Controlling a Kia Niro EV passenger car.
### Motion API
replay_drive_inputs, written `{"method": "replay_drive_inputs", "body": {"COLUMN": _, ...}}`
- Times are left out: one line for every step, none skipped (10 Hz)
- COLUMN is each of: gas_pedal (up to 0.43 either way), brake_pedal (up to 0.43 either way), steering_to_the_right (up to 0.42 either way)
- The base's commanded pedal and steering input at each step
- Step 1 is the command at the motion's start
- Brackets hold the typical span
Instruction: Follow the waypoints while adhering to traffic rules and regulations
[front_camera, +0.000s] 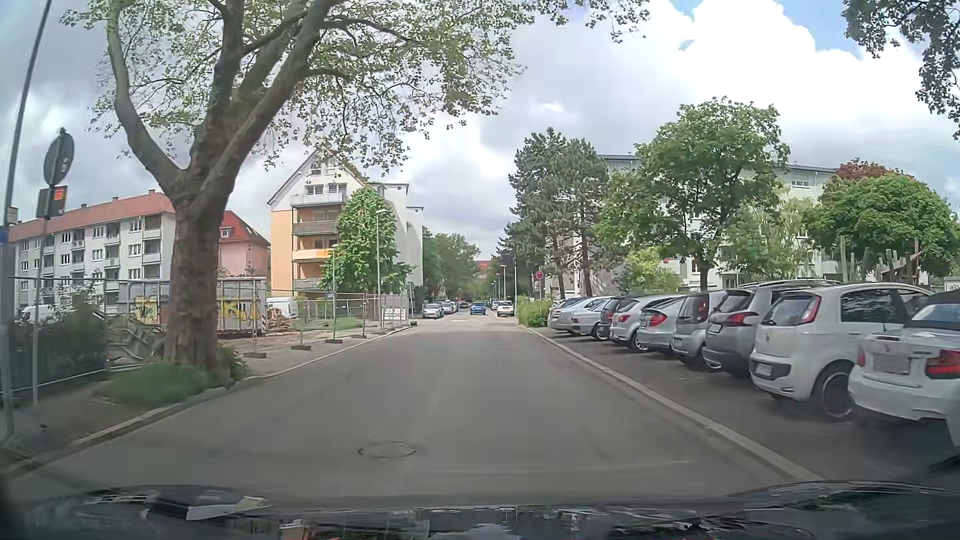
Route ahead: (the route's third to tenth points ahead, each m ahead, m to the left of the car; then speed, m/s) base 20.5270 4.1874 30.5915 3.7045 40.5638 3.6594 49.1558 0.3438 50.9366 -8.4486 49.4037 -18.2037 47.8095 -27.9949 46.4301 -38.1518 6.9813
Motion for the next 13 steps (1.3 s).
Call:
{"method": "replay_drive_inputs", "body": {"gas_pedal": 0.087, "brake_pedal": 0.0, "steering_to_the_right": 0.006}}
{"method": "replay_drive_inputs", "body": {"gas_pedal": 0.087, "brake_pedal": 0.0, "steering_to_the_right": 0.005}}
{"method": "replay_drive_inputs", "body": {"gas_pedal": 0.087, "brake_pedal": 0.0, "steering_to_the_right": 0.004}}
{"method": "replay_drive_inputs", "body": {"gas_pedal": 0.087, "brake_pedal": 0.0, "steering_to_the_right": 0.006}}
{"method": "replay_drive_inputs", "body": {"gas_pedal": 0.059, "brake_pedal": 0.0, "steering_to_the_right": 0.007}}
{"method": "replay_drive_inputs", "body": {"gas_pedal": 0.039, "brake_pedal": 0.0, "steering_to_the_right": 0.004}}
{"method": "replay_drive_inputs", "body": {"gas_pedal": 0.028, "brake_pedal": 0.0, "steering_to_the_right": 0.0}}
{"method": "replay_drive_inputs", "body": {"gas_pedal": 0.008, "brake_pedal": 0.0, "steering_to_the_right": -0.001}}
{"method": "replay_drive_inputs", "body": {"gas_pedal": 0.008, "brake_pedal": 0.0, "steering_to_the_right": 0.0}}
{"method": "replay_drive_inputs", "body": {"gas_pedal": 0.008, "brake_pedal": 0.0, "steering_to_the_right": 0.0}}
{"method": "replay_drive_inputs", "body": {"gas_pedal": 0.008, "brake_pedal": 0.0, "steering_to_the_right": -0.001}}
{"method": "replay_drive_inputs", "body": {"gas_pedal": 0.0, "brake_pedal": 0.0, "steering_to_the_right": -0.005}}
{"method": "replay_drive_inputs", "body": {"gas_pedal": 0.0, "brake_pedal": 0.0, "steering_to_the_right": -0.006}}
